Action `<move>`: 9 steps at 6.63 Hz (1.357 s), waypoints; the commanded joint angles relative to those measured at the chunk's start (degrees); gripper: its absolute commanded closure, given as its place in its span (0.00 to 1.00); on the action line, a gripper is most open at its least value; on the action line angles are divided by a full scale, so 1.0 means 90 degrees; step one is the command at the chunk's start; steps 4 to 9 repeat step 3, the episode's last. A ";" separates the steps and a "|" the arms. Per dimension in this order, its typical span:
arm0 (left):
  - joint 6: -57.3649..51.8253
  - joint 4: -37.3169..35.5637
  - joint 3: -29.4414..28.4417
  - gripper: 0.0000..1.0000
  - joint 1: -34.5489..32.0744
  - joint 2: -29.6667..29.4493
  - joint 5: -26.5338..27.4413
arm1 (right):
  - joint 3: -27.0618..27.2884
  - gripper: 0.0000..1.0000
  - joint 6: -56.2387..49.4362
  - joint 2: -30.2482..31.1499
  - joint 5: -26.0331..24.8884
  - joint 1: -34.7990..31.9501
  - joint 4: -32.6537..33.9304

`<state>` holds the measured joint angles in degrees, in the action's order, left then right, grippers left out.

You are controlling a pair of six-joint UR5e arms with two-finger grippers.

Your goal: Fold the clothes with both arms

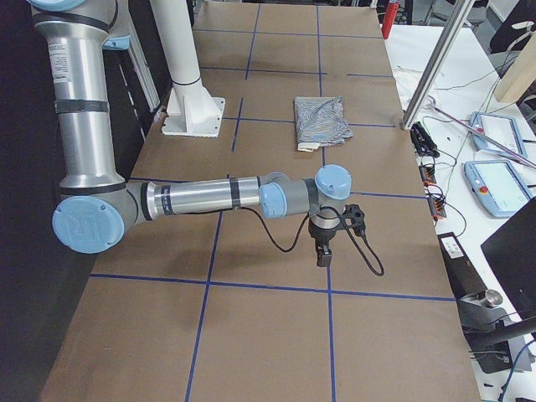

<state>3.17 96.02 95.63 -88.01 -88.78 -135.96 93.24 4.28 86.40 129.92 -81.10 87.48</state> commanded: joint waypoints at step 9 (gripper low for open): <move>0.0254 0.0015 0.0058 0.00 0.0003 -0.0019 0.0692 | 0.0011 0.00 0.0003 0.0000 0.0007 0.0007 -0.0003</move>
